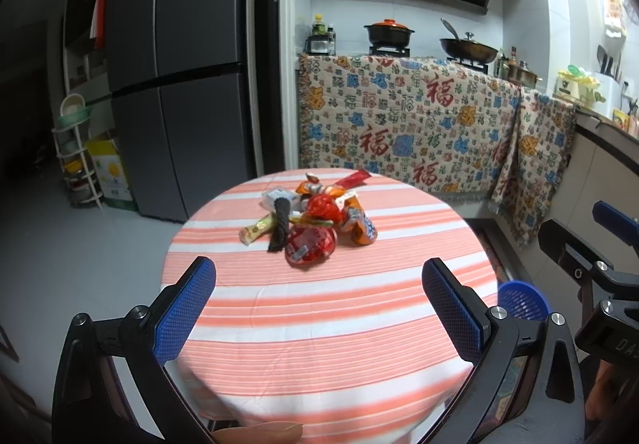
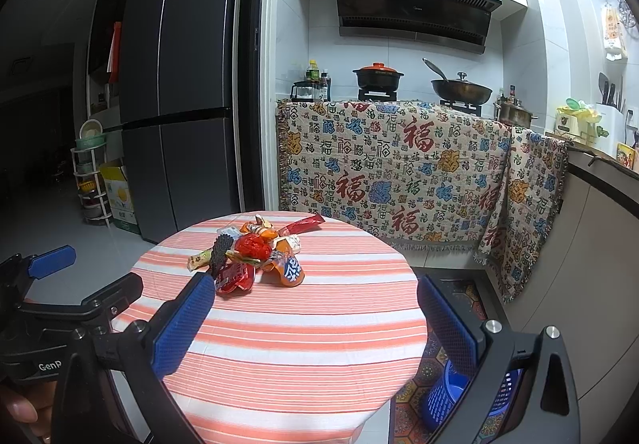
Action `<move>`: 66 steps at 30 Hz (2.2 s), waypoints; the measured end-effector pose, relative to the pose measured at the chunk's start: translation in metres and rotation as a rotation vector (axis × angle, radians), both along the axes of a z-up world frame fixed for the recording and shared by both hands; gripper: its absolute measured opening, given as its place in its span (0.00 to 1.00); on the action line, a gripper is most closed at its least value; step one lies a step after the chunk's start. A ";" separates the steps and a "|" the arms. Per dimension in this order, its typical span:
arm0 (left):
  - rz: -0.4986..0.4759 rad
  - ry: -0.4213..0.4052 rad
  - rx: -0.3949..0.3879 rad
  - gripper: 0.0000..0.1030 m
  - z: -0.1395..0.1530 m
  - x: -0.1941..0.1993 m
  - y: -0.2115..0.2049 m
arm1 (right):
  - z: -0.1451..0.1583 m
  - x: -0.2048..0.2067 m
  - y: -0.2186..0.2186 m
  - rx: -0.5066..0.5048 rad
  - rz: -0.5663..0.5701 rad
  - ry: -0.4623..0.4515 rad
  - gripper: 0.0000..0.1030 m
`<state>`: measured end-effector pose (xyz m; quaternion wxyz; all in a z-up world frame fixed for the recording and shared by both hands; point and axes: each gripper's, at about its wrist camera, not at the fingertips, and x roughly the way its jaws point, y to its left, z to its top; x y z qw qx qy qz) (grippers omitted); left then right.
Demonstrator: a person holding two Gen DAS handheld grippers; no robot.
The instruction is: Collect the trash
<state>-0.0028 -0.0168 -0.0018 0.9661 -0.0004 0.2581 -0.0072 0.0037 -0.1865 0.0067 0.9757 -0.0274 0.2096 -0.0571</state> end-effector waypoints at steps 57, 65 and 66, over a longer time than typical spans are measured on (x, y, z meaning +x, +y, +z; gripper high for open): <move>-0.001 -0.001 -0.002 1.00 -0.001 -0.001 -0.004 | 0.002 -0.008 -0.005 0.009 0.019 0.012 1.00; -0.001 -0.001 -0.002 1.00 0.000 -0.001 -0.003 | 0.002 -0.008 -0.005 0.009 0.022 0.013 1.00; -0.001 0.000 -0.003 1.00 0.000 -0.001 -0.003 | 0.002 -0.008 -0.006 0.010 0.022 0.014 1.00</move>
